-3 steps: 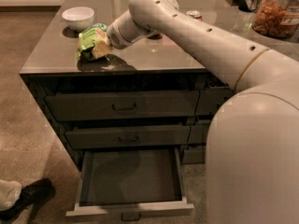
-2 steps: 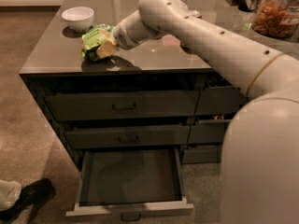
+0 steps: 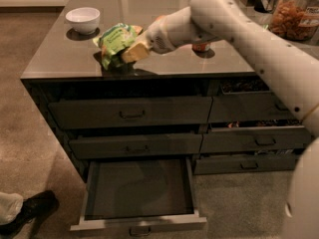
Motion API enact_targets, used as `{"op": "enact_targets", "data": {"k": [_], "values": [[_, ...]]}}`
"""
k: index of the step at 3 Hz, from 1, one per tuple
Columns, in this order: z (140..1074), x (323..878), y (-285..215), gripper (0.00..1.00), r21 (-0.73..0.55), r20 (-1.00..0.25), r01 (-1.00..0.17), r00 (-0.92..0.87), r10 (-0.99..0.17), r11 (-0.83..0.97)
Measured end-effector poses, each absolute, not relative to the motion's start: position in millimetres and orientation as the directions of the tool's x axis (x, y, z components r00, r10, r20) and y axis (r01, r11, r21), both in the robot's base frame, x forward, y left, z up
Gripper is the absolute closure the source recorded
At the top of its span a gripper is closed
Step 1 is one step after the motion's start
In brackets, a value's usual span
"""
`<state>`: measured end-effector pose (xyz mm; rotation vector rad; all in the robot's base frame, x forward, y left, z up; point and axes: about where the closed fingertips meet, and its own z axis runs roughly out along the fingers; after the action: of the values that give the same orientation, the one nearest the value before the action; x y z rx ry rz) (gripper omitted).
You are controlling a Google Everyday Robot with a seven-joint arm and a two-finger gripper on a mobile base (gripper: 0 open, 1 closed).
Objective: Place green rice chip bag into bottom drawer
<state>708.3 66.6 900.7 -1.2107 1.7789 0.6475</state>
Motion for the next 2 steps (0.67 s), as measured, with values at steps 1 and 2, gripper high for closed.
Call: {"op": "enact_targets", "data": {"k": [1, 2], "values": [[905.5, 679.8, 26.4, 1.0, -0.07, -0.885, -0.969, -0.049, -0.462, 0.237], [904.8, 658.3, 1.6, 1.0, -0.091, -0.876, -0.991, 0.03, -0.482, 0.103]]}}
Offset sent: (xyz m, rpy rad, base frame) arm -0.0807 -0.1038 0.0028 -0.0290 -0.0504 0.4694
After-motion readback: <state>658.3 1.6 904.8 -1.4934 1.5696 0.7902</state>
